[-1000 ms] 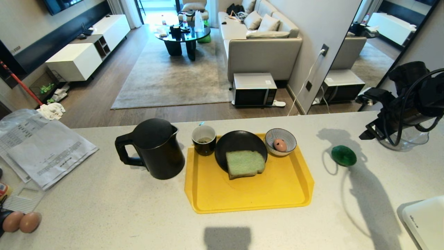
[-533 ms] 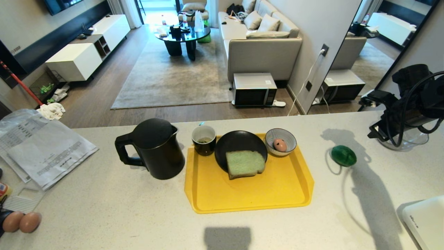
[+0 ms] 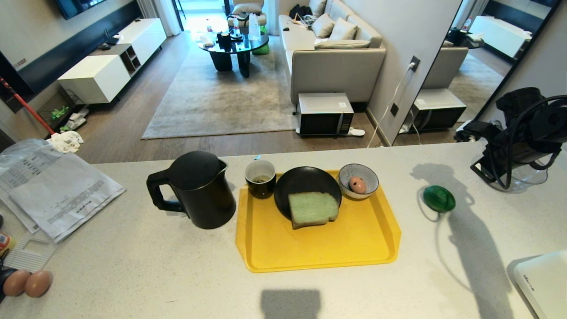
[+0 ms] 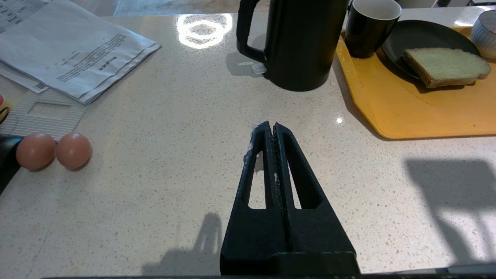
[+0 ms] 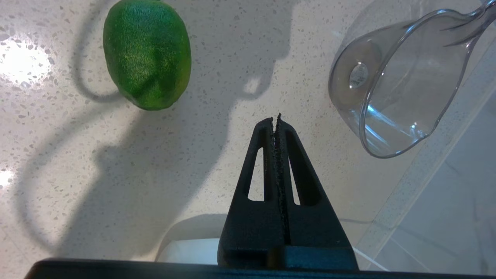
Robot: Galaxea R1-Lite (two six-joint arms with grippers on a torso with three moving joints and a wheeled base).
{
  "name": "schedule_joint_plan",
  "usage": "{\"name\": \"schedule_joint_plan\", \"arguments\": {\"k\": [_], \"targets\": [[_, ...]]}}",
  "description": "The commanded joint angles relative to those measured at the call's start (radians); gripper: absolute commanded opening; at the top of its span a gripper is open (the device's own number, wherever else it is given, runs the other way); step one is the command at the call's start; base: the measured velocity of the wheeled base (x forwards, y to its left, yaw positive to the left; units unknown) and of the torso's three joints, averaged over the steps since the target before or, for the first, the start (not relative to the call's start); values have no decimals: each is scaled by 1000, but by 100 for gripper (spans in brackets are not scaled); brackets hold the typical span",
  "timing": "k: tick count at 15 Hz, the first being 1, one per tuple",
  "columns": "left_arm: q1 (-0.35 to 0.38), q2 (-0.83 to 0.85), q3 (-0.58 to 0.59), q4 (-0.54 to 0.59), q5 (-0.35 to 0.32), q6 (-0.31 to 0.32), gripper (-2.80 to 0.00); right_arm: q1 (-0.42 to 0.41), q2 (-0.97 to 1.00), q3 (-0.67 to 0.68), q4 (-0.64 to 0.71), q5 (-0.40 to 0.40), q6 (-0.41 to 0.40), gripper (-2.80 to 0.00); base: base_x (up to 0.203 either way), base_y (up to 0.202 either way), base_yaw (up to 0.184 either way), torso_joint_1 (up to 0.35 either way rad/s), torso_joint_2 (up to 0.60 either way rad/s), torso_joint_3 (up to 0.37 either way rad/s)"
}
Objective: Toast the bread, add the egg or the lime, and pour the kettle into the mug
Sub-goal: Put the fruit on a plate
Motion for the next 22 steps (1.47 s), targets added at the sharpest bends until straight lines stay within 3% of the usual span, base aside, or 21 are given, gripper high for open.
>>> {"name": "schedule_joint_plan", "arguments": {"k": [1, 22], "targets": [[0, -2, 14, 0, 0, 0, -280, 1, 9, -11, 5, 2, -6, -280, 0, 0, 0, 0, 0, 0], [0, -2, 14, 0, 0, 0, -280, 1, 40, -10, 2, -18, -61, -280, 0, 0, 0, 0, 0, 0]]}}
